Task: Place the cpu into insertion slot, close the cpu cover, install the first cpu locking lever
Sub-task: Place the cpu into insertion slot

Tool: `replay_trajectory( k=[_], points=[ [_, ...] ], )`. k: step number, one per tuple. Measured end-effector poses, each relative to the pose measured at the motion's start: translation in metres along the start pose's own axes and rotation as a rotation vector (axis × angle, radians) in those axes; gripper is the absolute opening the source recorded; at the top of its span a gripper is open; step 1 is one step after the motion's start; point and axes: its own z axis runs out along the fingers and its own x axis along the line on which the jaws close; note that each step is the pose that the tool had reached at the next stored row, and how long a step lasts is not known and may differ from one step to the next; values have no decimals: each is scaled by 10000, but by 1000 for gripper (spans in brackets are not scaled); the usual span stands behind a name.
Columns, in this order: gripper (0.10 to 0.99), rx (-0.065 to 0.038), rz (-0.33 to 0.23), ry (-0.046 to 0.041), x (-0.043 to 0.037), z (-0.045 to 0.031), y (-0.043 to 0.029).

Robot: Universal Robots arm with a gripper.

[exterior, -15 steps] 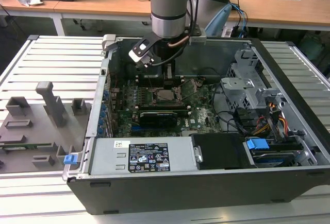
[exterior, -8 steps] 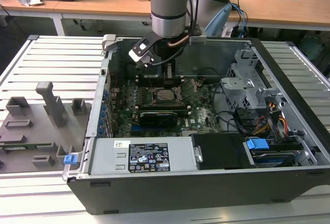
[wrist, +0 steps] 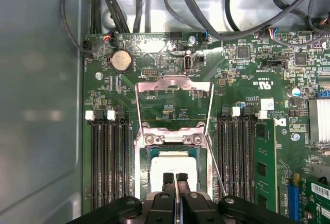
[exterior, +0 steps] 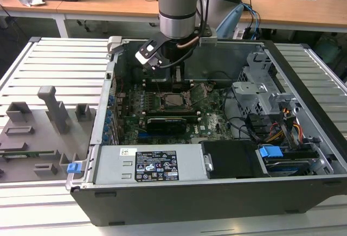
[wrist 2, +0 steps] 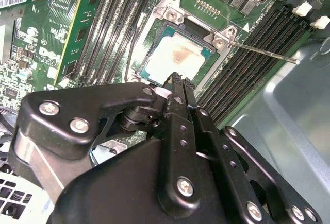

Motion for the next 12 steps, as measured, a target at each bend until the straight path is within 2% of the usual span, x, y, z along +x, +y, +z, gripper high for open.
replay_trajectory(
  k=[12],
  points=[
    [153, 1, 0, -2, 0, -24, 2]
  ],
)
